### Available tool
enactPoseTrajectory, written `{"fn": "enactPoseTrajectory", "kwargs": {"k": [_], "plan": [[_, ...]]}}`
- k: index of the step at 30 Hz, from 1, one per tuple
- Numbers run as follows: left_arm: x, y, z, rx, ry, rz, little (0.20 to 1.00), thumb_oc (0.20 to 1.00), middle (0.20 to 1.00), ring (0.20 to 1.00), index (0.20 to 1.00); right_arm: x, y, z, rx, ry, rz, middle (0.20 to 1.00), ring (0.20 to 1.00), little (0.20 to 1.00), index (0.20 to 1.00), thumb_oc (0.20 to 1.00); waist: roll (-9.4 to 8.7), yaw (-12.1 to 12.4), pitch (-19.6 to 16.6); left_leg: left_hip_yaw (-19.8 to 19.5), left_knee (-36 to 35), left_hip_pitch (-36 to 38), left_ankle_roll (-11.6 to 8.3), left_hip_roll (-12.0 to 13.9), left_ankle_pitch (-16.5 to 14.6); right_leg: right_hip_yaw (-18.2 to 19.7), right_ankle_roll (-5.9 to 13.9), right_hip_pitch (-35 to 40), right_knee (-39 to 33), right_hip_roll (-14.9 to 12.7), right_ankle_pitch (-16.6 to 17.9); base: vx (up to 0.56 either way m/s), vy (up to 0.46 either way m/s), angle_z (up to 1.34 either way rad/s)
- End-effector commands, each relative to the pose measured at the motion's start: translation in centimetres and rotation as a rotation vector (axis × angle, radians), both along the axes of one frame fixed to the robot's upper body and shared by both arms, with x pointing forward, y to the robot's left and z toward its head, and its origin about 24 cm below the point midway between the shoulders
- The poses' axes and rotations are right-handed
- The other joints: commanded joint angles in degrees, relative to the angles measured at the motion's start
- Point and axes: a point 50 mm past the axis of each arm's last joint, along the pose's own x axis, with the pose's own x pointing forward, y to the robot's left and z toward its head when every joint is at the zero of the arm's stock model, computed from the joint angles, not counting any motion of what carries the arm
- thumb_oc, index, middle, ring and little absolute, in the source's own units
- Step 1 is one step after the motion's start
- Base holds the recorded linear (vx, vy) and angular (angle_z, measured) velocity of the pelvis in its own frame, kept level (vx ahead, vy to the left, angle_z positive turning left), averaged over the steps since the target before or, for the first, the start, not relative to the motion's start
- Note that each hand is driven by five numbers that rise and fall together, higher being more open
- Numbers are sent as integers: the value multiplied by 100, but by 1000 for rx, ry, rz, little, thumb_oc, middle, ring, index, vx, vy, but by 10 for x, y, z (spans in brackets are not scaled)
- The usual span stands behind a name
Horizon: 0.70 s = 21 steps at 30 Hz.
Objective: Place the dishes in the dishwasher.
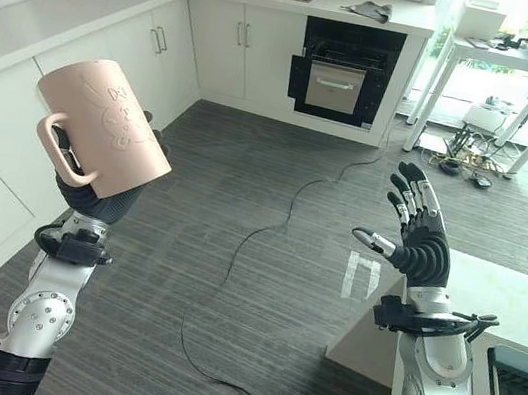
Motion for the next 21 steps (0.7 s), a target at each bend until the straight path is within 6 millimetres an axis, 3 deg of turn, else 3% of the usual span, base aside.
{"fn": "enactPoseTrajectory", "kwargs": {"k": [1,3,4,5,6,8,10,12,17,18,21], "plan": [[-2,11,7,87,-58,25,200,200,200,200,200,-2,1,14,19,-95,3,1000,1000,1000,1000,1000,-184,-28,-185,197,24,-106,151,28,-451,-70,366,304,-2,-153,-585,41,-85,-4],[-3,10,5,98,-56,12,200,200,200,200,200,-1,0,14,36,-78,24,1000,1000,1000,1000,1000,-190,-66,-178,292,75,79,95,-7,-367,149,289,307,-2,-27,-615,64,-60,-7],[-4,9,6,107,-68,9,200,200,200,200,200,2,0,16,18,-79,29,1000,1000,1000,1000,1000,-272,20,-85,120,815,-140,-37,11,-313,307,191,346,-2,-26,-589,68,-49,-27],[-5,7,6,114,-76,14,200,200,200,200,200,4,1,18,6,-83,33,1000,1000,1000,1000,1000,-281,170,-3,-567,1354,-594,-159,-32,-22,470,131,391,-2,50,-546,48,25,-44],[-8,10,6,119,-81,23,200,200,200,200,200,6,3,23,5,-103,38,1000,1000,1000,1000,1000,-295,337,120,-1020,835,-778,-78,-139,-17,712,161,400,-2,64,-470,35,72,-61],[-8,10,4,126,-73,24,200,200,200,200,200,9,6,23,36,-124,36,1000,1000,1000,1000,1000,-326,454,198,-1165,693,-799,21,-240,-173,770,190,458,-2,-32,-530,48,130,-124],[-7,12,3,135,-49,10,200,200,200,200,200,5,6,20,57,-121,37,1000,1000,1000,1000,1000,-210,366,135,-927,24,-405,135,-178,-176,557,335,375,15,-198,-510,174,239,-159],[-8,12,5,158,-55,1,200,200,200,200,200,-3,7,14,25,-97,52,1000,1000,1000,1000,1000,-173,212,79,-752,24,-366,191,-192,-310,384,458,242,96,-355,-459,169,207,-79],[-6,10,5,163,-37,-2,200,200,200,200,200,-3,9,10,39,-58,59,1000,1000,1000,1000,1000,-170,65,54,-527,24,-245,268,-191,-418,457,532,163,130,-420,-414,118,64,-1],[-3,15,5,132,-77,70,200,200,200,200,200,7,11,6,95,-56,29,1000,1000,1000,1000,1000,-202,181,-92,-395,24,-214,241,-430,-519,255,263,230,-2,145,-595,61,-3,-6],[-4,16,5,134,-77,71,200,200,200,200,200,6,10,8,100,-56,44,1000,1000,1000,1000,1000,-200,151,-113,-304,24,-189,233,-392,-516,247,263,250,-2,151,-607,49,-26,-5]]}}
